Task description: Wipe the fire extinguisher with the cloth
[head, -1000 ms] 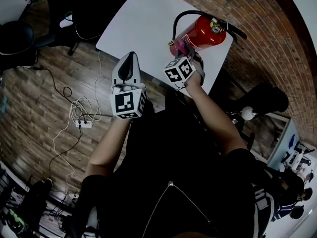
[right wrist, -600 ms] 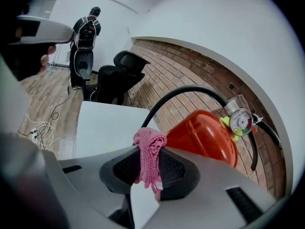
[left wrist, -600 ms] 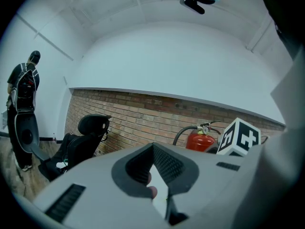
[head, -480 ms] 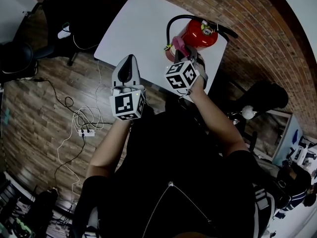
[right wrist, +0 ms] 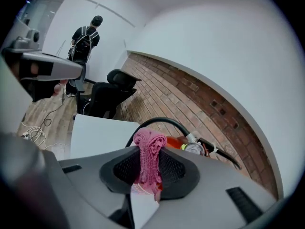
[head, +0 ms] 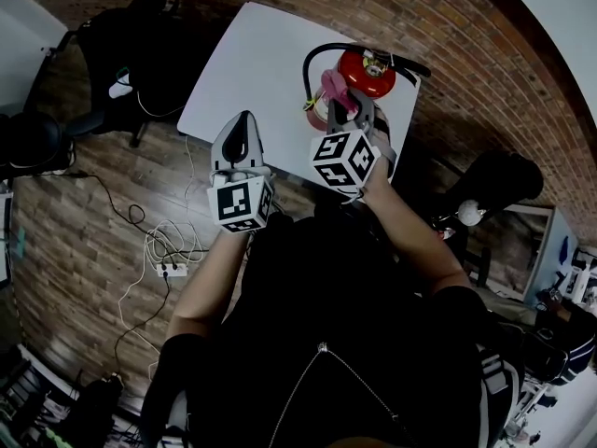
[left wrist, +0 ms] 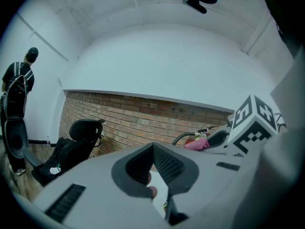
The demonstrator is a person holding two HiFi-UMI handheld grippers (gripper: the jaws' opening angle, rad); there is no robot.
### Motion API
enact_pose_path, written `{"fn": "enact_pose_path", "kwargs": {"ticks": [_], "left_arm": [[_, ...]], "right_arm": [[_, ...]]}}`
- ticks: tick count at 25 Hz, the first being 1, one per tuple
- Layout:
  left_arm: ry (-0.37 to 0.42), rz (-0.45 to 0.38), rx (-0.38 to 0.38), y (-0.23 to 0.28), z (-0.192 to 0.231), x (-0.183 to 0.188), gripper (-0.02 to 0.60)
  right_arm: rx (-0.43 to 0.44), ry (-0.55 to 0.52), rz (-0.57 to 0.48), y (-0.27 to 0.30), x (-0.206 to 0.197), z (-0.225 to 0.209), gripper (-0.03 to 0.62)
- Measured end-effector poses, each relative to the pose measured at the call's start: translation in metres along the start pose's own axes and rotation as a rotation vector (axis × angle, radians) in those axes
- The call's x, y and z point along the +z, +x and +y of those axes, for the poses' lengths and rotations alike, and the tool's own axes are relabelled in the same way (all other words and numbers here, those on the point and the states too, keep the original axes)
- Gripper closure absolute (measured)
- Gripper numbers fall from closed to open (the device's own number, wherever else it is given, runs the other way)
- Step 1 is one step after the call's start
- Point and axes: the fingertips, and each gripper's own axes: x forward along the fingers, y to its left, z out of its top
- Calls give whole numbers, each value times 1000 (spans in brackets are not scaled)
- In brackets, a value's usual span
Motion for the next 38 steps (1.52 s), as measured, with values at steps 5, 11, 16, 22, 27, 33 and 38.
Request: {"fn": "enact_pose_path", "kwargs": {"ticks": [5,11,16,22,27,33,38], "left_arm": [[8,-4,-18,7,-6,3,571],[7,7,-41,10,-12,2,571],[24,18,-46,11,-17,1,572],[36,15,0,7,-17,11,571],[42,7,28,9,-27,15,571],[56,-4,53,10,-47,22,571],[70,-6,74,13,-64,24,571]], "right_arm": [[-78,-28,-75,-12,22,-18,490],[-249,-194,-165,-10,47,-38,490],[-278,-310,-139,8,31,-31,490],[-223,-270,-176,-6,19,-29,490],[-169,-242,-214,-15,12,-33,490],[-106,-209,-262,-28,-2,-35,490],[-82,-179,-296,-38,-19,-46,490]]}}
